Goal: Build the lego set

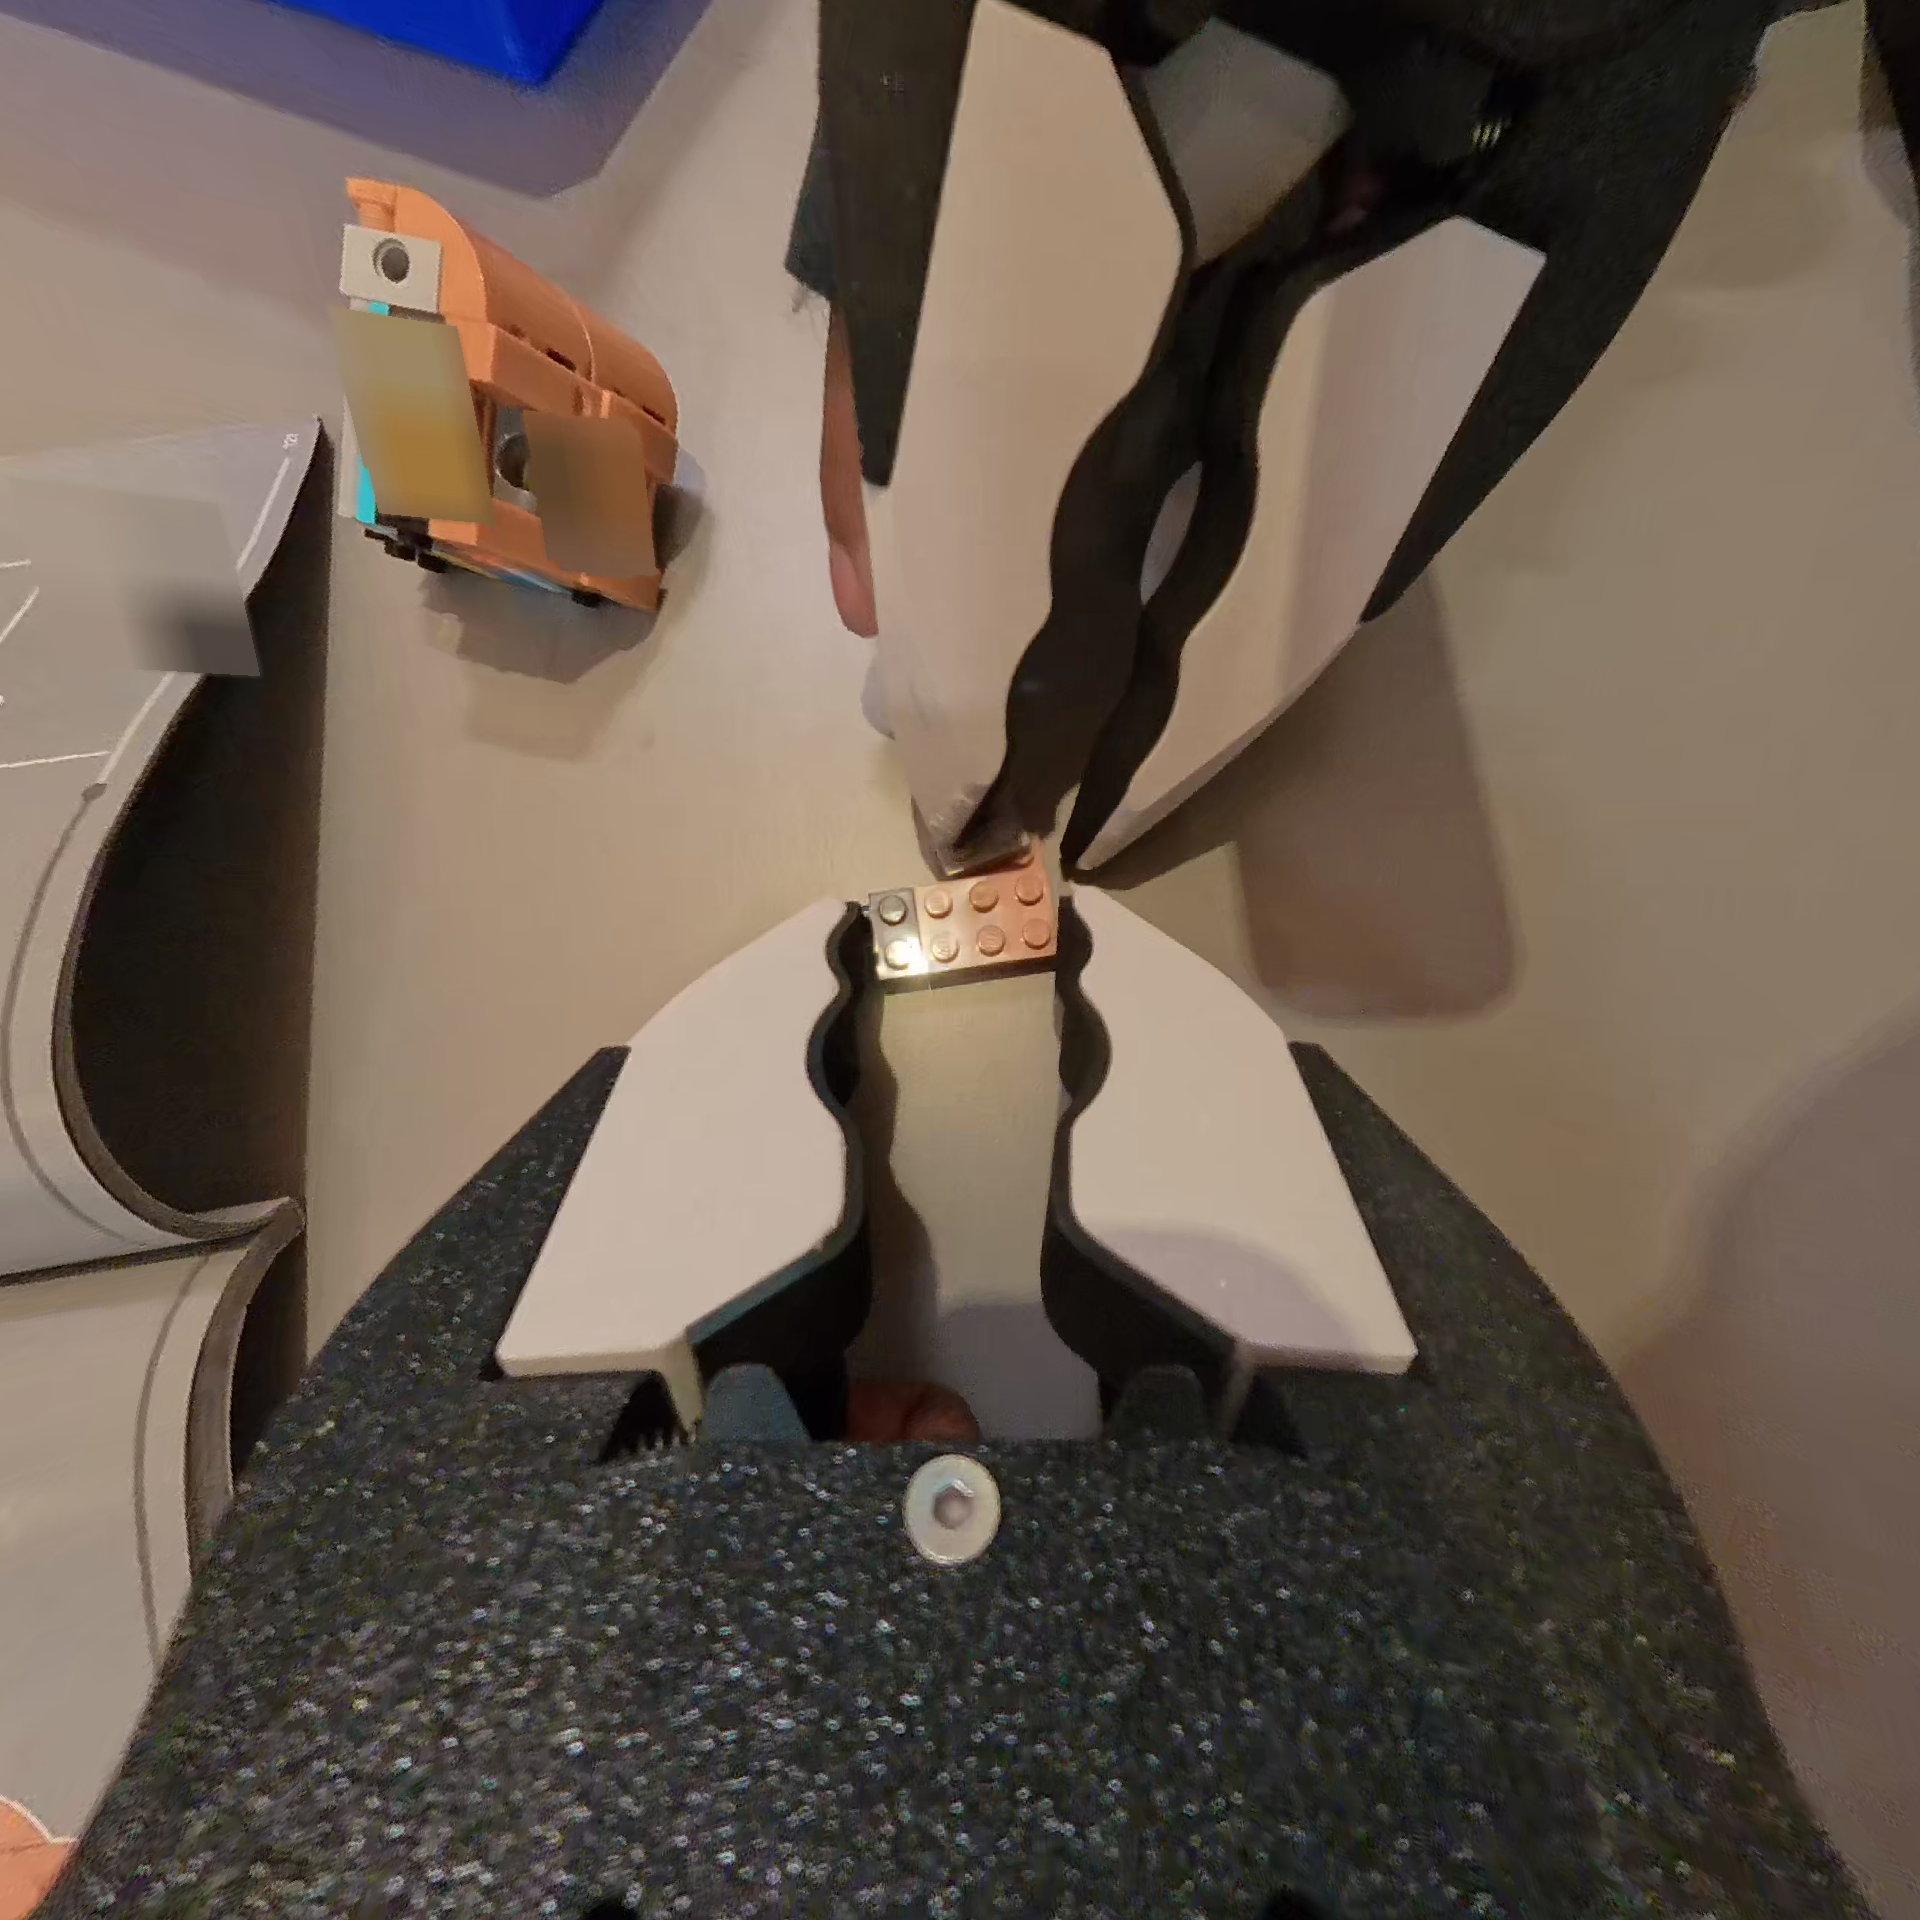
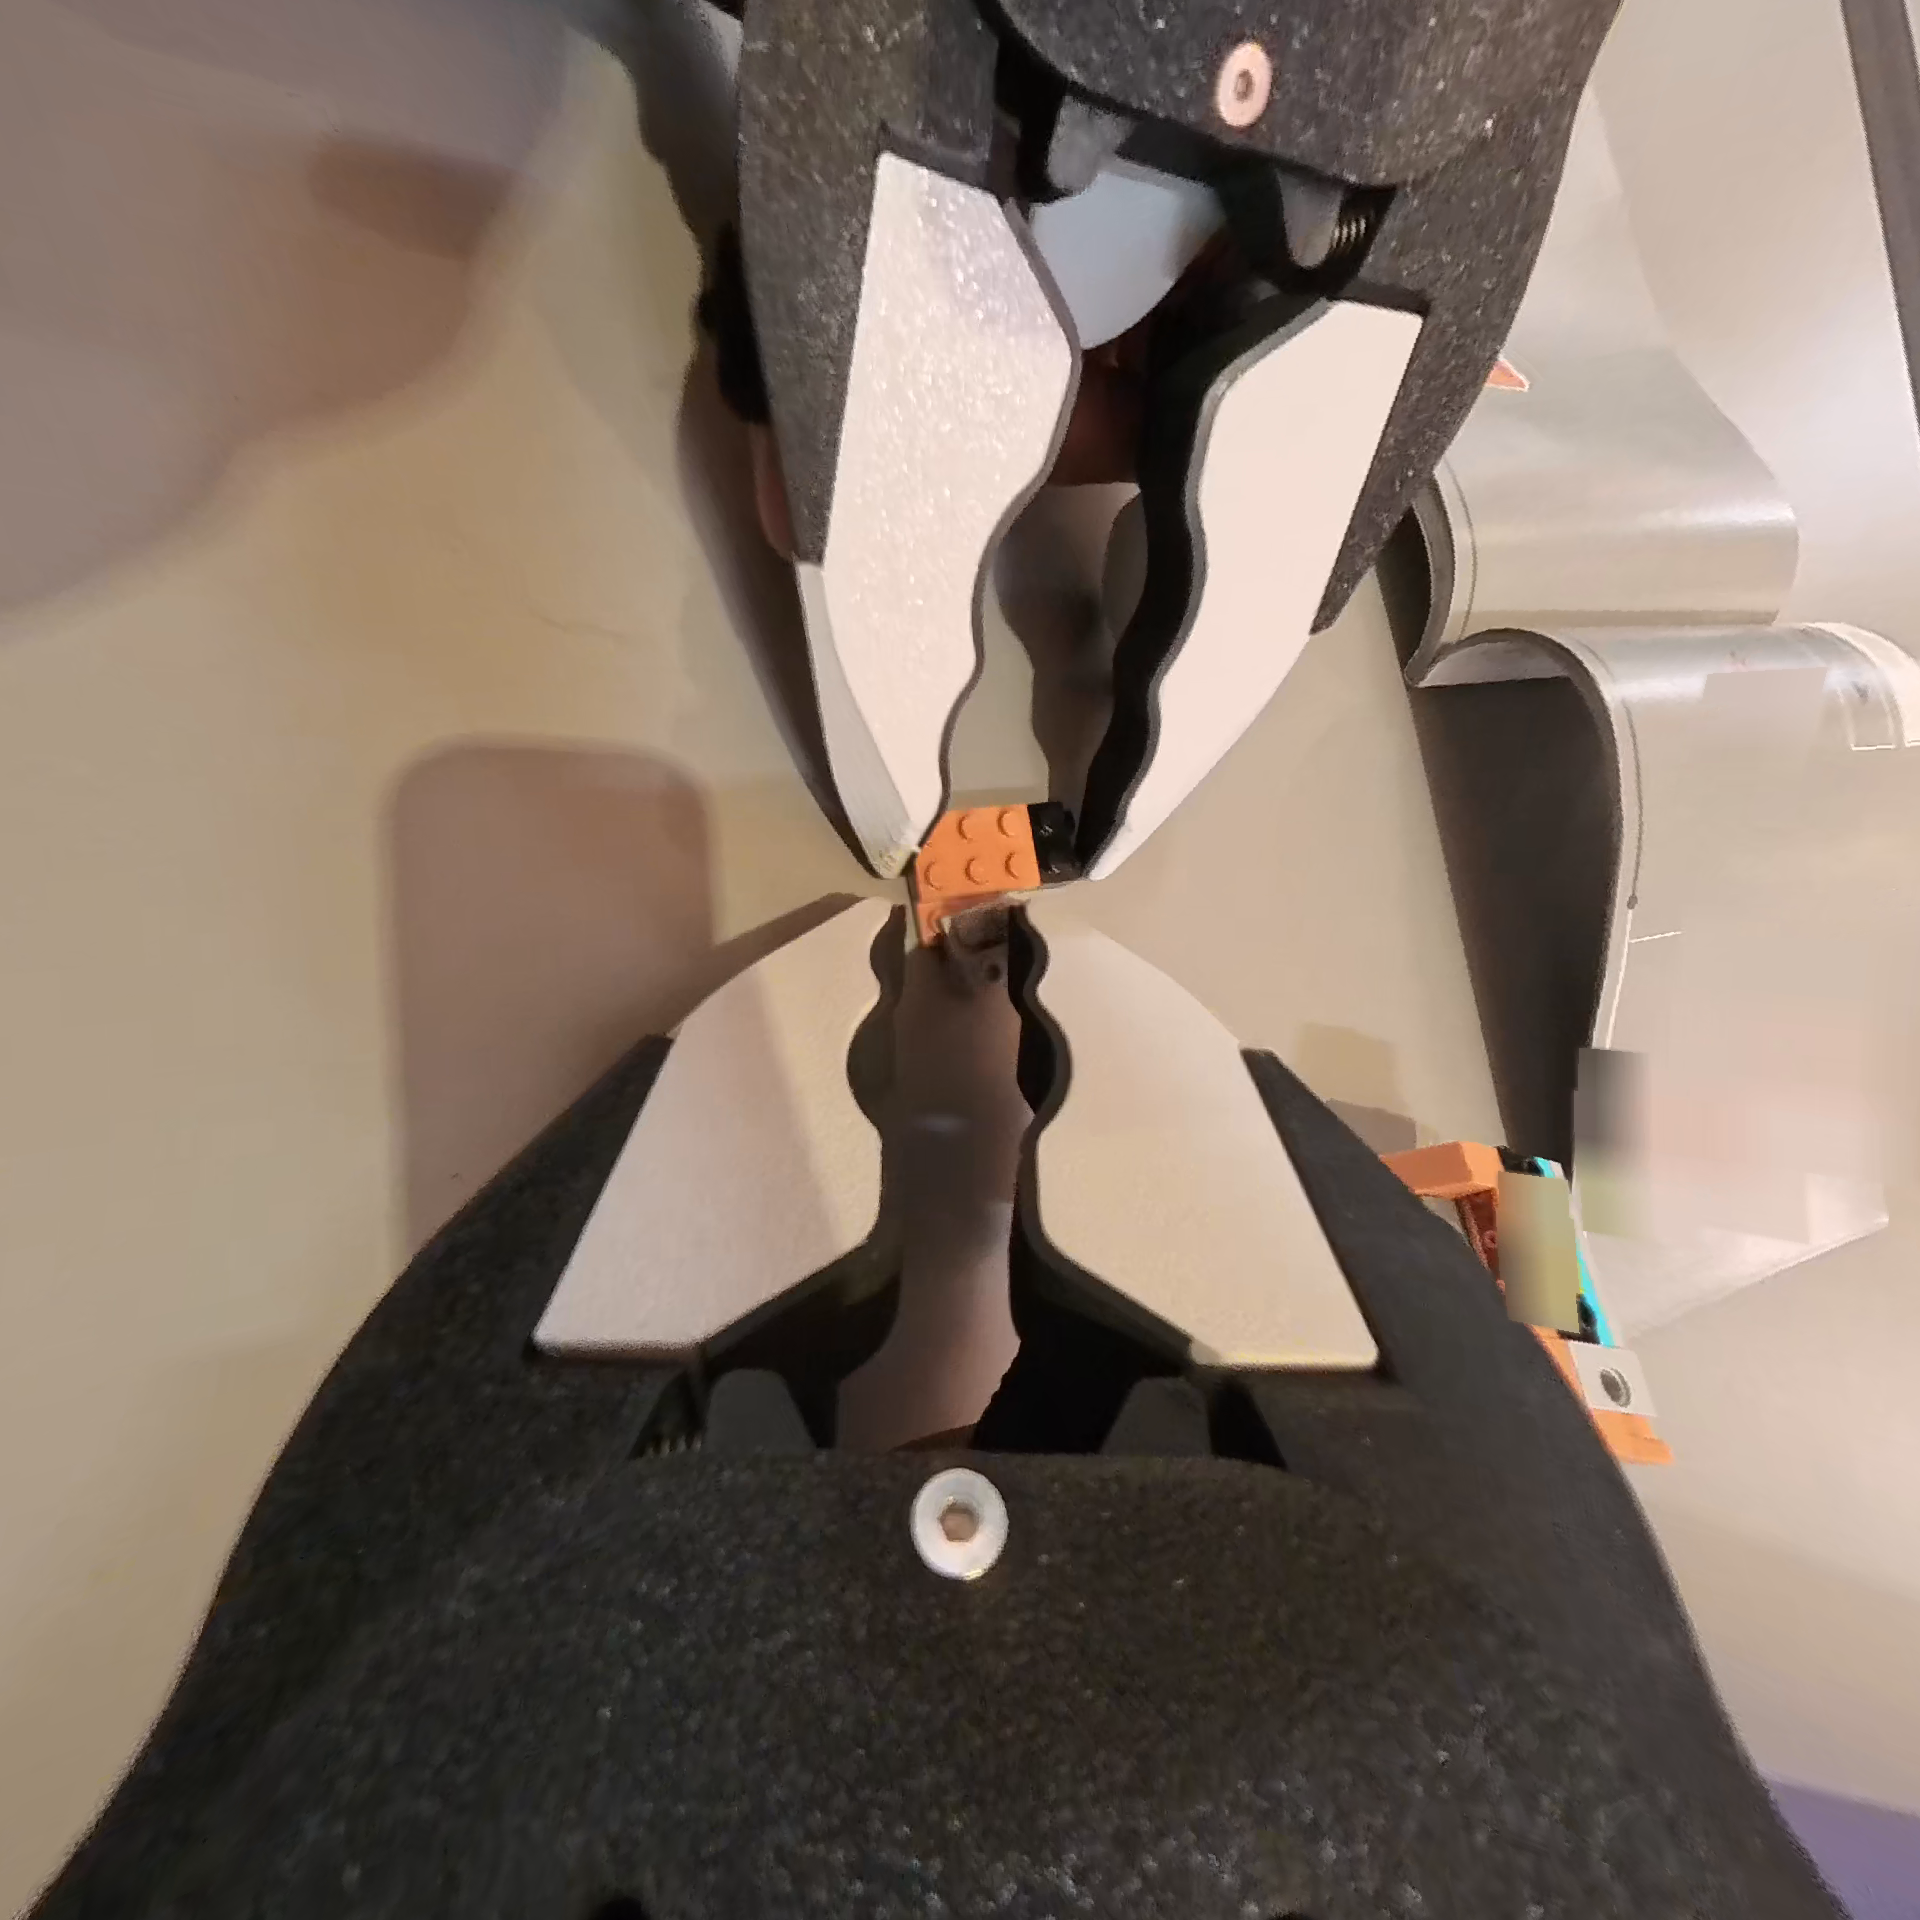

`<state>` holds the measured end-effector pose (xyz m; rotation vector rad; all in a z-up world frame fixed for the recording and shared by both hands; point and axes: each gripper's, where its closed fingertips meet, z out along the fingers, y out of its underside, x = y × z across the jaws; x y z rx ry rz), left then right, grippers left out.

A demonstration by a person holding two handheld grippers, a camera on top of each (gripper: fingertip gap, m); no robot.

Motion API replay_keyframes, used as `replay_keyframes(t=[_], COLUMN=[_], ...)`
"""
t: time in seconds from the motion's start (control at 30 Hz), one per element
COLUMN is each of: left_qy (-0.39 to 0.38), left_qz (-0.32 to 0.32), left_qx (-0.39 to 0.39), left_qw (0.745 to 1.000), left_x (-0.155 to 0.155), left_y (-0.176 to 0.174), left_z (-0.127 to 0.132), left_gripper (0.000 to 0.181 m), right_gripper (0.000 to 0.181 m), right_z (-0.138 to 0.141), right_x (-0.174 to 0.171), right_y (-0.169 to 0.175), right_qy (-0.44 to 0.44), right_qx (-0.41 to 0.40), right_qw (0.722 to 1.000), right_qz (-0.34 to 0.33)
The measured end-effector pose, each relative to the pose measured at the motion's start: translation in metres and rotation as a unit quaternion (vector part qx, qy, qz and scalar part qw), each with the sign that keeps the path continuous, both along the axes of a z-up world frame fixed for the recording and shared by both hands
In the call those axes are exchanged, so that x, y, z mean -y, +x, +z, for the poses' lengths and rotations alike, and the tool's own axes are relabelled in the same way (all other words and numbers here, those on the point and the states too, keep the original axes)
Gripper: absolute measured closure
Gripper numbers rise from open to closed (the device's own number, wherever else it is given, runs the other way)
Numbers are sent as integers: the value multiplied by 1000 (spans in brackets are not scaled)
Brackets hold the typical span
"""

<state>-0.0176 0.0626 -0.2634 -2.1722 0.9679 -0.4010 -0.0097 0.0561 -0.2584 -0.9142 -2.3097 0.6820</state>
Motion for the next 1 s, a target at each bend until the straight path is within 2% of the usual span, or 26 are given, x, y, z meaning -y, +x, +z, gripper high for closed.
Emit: replay_keyframes(t=[0.47, 1.0], left_qy=[-20, -45], left_qz=[18, 50], left_qx=[45, 101], left_qw=[999, 993], left_x=[-2, -6], left_y=[1, -2], left_z=[5, 11], left_gripper=[146, 146], right_gripper=[159, 162], right_z=[0, 4], right_x=[-4, -9], right_y=[-3, -8], right_qy=[4, 81], right_qx=[-9, -66], right_qw=[1000, 995], right_qz=[-15, -3])
